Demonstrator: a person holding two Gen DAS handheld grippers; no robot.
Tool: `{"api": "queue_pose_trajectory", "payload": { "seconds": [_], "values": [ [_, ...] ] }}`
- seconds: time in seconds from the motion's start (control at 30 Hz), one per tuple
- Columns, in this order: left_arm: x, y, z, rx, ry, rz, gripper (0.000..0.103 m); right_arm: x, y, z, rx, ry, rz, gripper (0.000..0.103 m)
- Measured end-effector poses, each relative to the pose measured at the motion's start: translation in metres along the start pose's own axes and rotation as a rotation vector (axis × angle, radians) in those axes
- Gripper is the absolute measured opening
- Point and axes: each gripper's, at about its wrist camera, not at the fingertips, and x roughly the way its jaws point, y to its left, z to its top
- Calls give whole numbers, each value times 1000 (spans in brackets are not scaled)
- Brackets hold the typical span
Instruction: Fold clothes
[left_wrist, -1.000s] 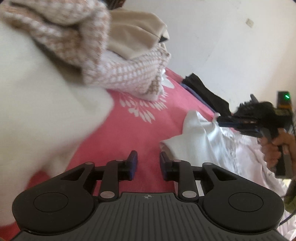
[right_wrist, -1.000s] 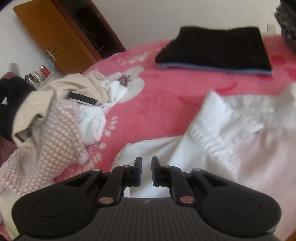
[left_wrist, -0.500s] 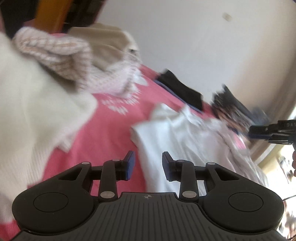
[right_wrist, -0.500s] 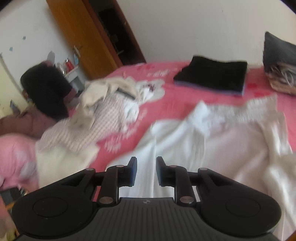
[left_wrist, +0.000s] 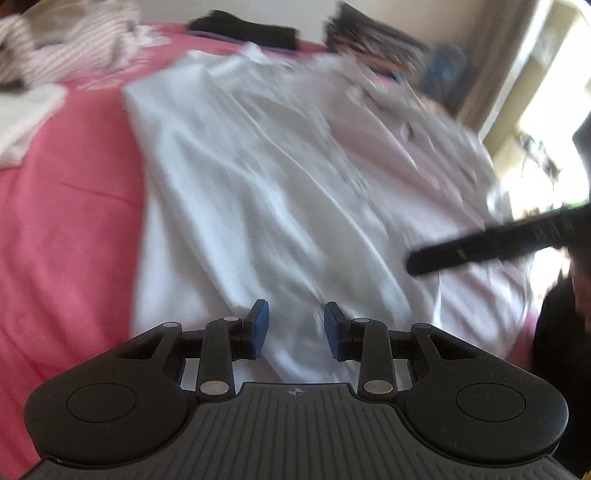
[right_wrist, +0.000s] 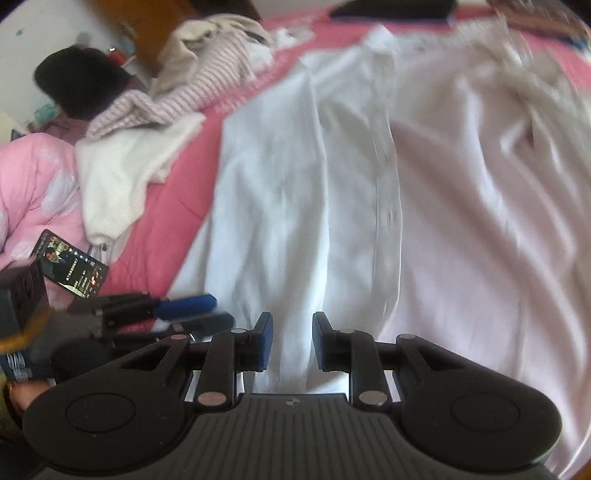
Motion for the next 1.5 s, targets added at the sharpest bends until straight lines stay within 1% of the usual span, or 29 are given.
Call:
{"api": "queue_pose_trajectory", "payload": {
  "seconds": [0.1, 0.13, 0.2, 0.27, 0.3, 0.37, 0.43, 0.5, 0.53, 0.57, 0.6, 0.67, 0.7, 0.73, 0.77, 0.87, 0.93, 1.0, 1.13, 1.23, 1.33, 1.4, 1.43, 1.5],
  "values": [
    [2, -12, -8, 95, -16, 37, 33, 5, 3, -8, -25, -21, -30, 25],
    [2, -14, -10, 115, -22, 47, 33, 5, 5, -9, -41, -34, -41, 25],
    [6, -14, -9, 120, -22, 50, 33, 7, 6, -4, -69, -57, -32, 25],
    [6, -11, -7, 109, -23, 42, 33, 16, 4, -1, -83, -17, -34, 25],
    [6, -9, -6, 104, -23, 38, 33, 22, 3, -2, -99, 23, -48, 25],
    [6, -9, -6, 102, -28, 31, 33, 27, 1, -7, -156, 126, -101, 25],
    [6, -8, -6, 104, -28, 26, 33, 19, 0, -18, -229, 189, -151, 25],
    [6, -8, -7, 109, -28, 24, 34, 7, -1, -24, -264, 233, -214, 25],
    [6, -8, -6, 111, -27, 24, 34, 0, -1, -26, -277, 232, -243, 25],
    [6, -9, -5, 112, -26, 23, 34, -6, 1, -25, -283, 215, -242, 25],
    [6, -9, -5, 111, -24, 20, 35, -12, 3, -23, -288, 197, -238, 25],
    [6, -9, -6, 117, -19, 12, 36, -12, 7, -20, -274, 170, -192, 27],
    [5, -10, -7, 129, -15, 13, 37, -9, 9, -18, -264, 162, -169, 29],
    [5, -12, -7, 141, -11, 14, 37, -7, 11, -17, -253, 154, -146, 35],
    [5, -13, -8, 153, -5, 12, 38, -3, 12, -15, -239, 150, -126, 37],
    [2, -16, -10, 174, 17, 4, 39, 14, -2, -23, -133, 202, -110, 37],
    [-1, -18, -11, 175, 25, -1, 39, 8, -11, -25, -71, 179, -83, 37],
    [-4, -16, -8, 154, 33, -16, 39, -4, -17, -20, -36, 128, -76, 37],
    [-12, -15, -1, 116, 7, -9, 39, -22, -27, -9, 12, 39, -74, 37],
    [-15, -9, 2, 41, -6, 7, 39, -21, -32, 3, 48, 11, -38, 38],
    [-16, -1, -2, -40, 5, -2, 39, -7, -31, 11, 83, 26, 26, 40],
    [-16, 2, -8, -60, 26, -4, 39, 6, -24, 9, 87, 55, 54, 40],
    [-15, 2, -11, -70, 36, -5, 39, 12, -21, 7, 88, 70, 65, 40],
    [-14, 2, -15, -80, 53, -8, 39, 18, -19, 2, 77, 104, 59, 40]
  ]
}}
